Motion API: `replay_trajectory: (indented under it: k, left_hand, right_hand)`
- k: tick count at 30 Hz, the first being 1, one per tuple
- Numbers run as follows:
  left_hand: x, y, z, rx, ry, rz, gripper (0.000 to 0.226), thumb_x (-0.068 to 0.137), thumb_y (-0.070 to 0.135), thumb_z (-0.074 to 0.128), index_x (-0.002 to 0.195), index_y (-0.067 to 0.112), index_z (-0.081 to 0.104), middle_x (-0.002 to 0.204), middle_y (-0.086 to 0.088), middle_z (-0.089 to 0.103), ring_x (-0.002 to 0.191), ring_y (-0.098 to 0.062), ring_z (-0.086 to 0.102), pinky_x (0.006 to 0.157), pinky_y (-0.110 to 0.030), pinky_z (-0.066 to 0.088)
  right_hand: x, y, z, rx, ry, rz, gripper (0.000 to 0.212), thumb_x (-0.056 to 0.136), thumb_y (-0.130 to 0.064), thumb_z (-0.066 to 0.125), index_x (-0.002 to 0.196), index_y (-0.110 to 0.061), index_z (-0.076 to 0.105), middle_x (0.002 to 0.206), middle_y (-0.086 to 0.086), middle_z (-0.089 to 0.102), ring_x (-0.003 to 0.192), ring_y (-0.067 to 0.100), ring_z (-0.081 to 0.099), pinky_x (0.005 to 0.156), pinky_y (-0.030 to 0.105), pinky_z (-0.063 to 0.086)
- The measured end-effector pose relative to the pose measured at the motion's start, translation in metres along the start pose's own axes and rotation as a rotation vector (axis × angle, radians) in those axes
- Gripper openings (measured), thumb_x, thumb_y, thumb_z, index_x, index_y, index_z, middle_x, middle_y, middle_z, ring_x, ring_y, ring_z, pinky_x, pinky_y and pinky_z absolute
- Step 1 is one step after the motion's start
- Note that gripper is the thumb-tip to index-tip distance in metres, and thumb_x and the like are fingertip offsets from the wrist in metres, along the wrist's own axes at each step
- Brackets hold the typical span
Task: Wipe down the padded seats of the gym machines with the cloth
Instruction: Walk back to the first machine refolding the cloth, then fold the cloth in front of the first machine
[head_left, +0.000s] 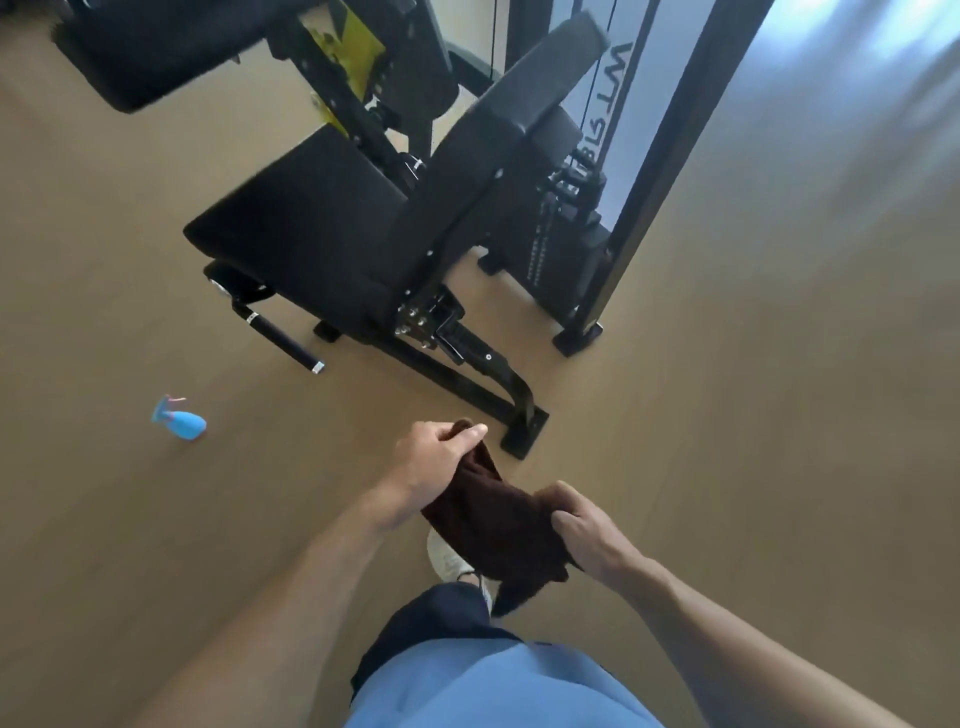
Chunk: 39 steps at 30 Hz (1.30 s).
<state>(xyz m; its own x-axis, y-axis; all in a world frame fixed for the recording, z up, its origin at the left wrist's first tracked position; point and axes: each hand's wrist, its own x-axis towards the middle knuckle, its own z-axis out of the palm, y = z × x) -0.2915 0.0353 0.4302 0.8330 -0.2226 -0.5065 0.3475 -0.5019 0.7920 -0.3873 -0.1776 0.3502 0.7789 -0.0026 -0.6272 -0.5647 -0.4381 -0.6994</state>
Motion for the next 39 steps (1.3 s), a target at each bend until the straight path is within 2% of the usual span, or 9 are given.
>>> replay_trajectory:
  k: [5, 9, 13, 19, 23, 28, 33, 36, 39]
  left_hand:
    - [0.035, 0.031, -0.007, 0.127, -0.391, 0.072, 0.036, 0.099, 0.047, 0.050, 0.093, 0.023, 0.077, 0.089, -0.003, 0.077, 0.087, -0.017, 0.073, 0.082, -0.033, 0.058]
    - [0.049, 0.046, -0.023, 0.128, -0.394, 0.075, 0.037, 0.101, 0.044, 0.048, 0.100, 0.019, 0.075, 0.095, -0.003, 0.076, 0.093, -0.016, 0.070, 0.086, -0.029, 0.053]
    - [0.058, 0.063, -0.046, 0.021, -0.432, 0.068, 0.036, 0.100, 0.036, 0.054, 0.071, 0.025, 0.072, 0.070, 0.006, 0.067, 0.065, -0.007, 0.061, 0.065, -0.022, 0.046]
    - [0.064, 0.070, -0.062, -0.233, -0.225, -0.023, 0.031, 0.094, 0.033, 0.057, 0.095, 0.010, 0.077, 0.093, -0.012, 0.076, 0.086, -0.022, 0.068, 0.086, -0.036, 0.050]
    - [0.070, 0.061, -0.063, -0.474, 0.098, -0.199, 0.030, 0.096, 0.028, 0.056, 0.081, 0.015, 0.078, 0.091, -0.011, 0.077, 0.092, -0.028, 0.071, 0.085, -0.037, 0.052]
    - [0.087, 0.050, -0.047, -0.628, 0.296, -0.419, 0.024, 0.091, 0.035, 0.062, 0.082, 0.015, 0.071, 0.082, -0.013, 0.070, 0.080, -0.030, 0.067, 0.078, -0.044, 0.053]
    - [0.094, 0.054, -0.042, -0.623, 0.260, -0.491, 0.045, 0.090, 0.044, 0.059, 0.075, 0.004, 0.072, 0.073, -0.032, 0.066, 0.061, -0.033, 0.054, 0.051, -0.030, 0.024]
    - [0.104, 0.054, -0.040, -0.635, 0.405, -0.480, 0.031, 0.089, 0.037, 0.071, 0.085, 0.006, 0.070, 0.077, -0.019, 0.073, 0.058, -0.026, 0.062, 0.042, -0.025, 0.038]
    - [0.120, 0.037, -0.036, -0.759, 0.552, -0.571, 0.033, 0.080, 0.016, 0.082, 0.106, 0.005, 0.067, 0.103, -0.016, 0.071, 0.090, -0.028, 0.069, 0.077, -0.035, 0.058]
  right_hand:
    - [0.040, -0.078, -0.002, 0.152, 0.088, -0.215, 0.029, 0.099, -0.014, 0.053, 0.117, -0.032, 0.067, 0.105, -0.014, 0.072, 0.097, -0.002, 0.067, 0.078, 0.020, 0.057]
    - [0.071, -0.107, -0.002, -0.124, 0.095, -0.213, 0.021, 0.090, -0.013, 0.058, 0.097, -0.029, 0.069, 0.087, -0.010, 0.074, 0.086, 0.015, 0.070, 0.077, 0.041, 0.062]
    - [0.103, -0.120, -0.011, -0.353, 0.150, -0.266, 0.021, 0.087, -0.029, 0.049, 0.095, -0.020, 0.067, 0.094, -0.004, 0.068, 0.092, 0.019, 0.063, 0.077, 0.036, 0.053]
    - [0.135, -0.119, -0.035, -0.216, 0.127, -0.155, 0.019, 0.095, -0.022, 0.043, 0.085, -0.011, 0.054, 0.077, 0.006, 0.065, 0.078, 0.027, 0.060, 0.072, 0.039, 0.050]
    - [0.147, -0.106, -0.065, -0.279, 0.029, -0.102, 0.034, 0.096, -0.042, 0.046, 0.087, -0.012, 0.058, 0.082, 0.009, 0.068, 0.079, 0.026, 0.063, 0.074, 0.041, 0.052]
    - [0.149, -0.083, -0.096, -0.345, -0.148, 0.032, 0.070, 0.083, -0.080, 0.048, 0.084, -0.014, 0.073, 0.070, 0.002, 0.074, 0.063, 0.016, 0.069, 0.061, 0.028, 0.052]
    - [0.155, -0.078, -0.118, -0.345, -0.179, 0.127, 0.090, 0.071, -0.089, 0.051, 0.082, -0.002, 0.071, 0.060, 0.000, 0.059, 0.053, 0.014, 0.053, 0.057, 0.024, 0.042]
    - [0.156, -0.095, -0.122, 0.014, -0.160, 0.290, 0.075, 0.078, -0.079, 0.059, 0.084, -0.005, 0.073, 0.067, 0.007, 0.059, 0.059, 0.019, 0.054, 0.062, 0.028, 0.044]
    - [0.153, -0.123, -0.127, 0.407, -0.172, 0.410, 0.035, 0.087, -0.045, 0.074, 0.089, -0.010, 0.072, 0.073, 0.008, 0.059, 0.059, 0.019, 0.049, 0.053, 0.028, 0.038]
